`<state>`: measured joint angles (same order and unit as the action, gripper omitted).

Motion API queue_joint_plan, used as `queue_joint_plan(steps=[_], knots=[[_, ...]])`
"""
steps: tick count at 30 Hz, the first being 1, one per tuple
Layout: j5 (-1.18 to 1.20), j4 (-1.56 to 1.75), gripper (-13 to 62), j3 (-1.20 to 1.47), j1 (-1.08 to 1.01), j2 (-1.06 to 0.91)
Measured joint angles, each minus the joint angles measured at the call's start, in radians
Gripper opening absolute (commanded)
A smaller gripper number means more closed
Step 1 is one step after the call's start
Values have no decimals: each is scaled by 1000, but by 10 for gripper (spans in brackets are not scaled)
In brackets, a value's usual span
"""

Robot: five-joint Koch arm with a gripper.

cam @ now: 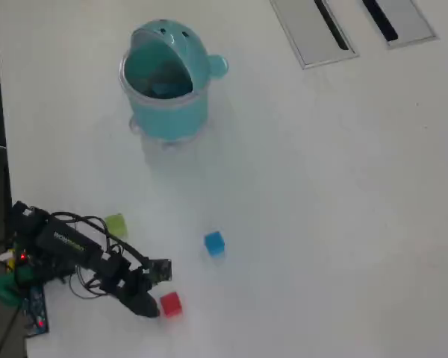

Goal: Grasp RGB lego blocks and put them in the bin one by one.

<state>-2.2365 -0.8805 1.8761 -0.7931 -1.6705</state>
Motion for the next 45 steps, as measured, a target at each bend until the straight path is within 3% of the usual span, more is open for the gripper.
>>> queue_joint_plan(steps=[11, 30, 45], knots=[[0, -9, 359, 2, 58, -3], [2, 38, 357, -87, 38, 244], [20, 63, 357, -156, 26, 322]])
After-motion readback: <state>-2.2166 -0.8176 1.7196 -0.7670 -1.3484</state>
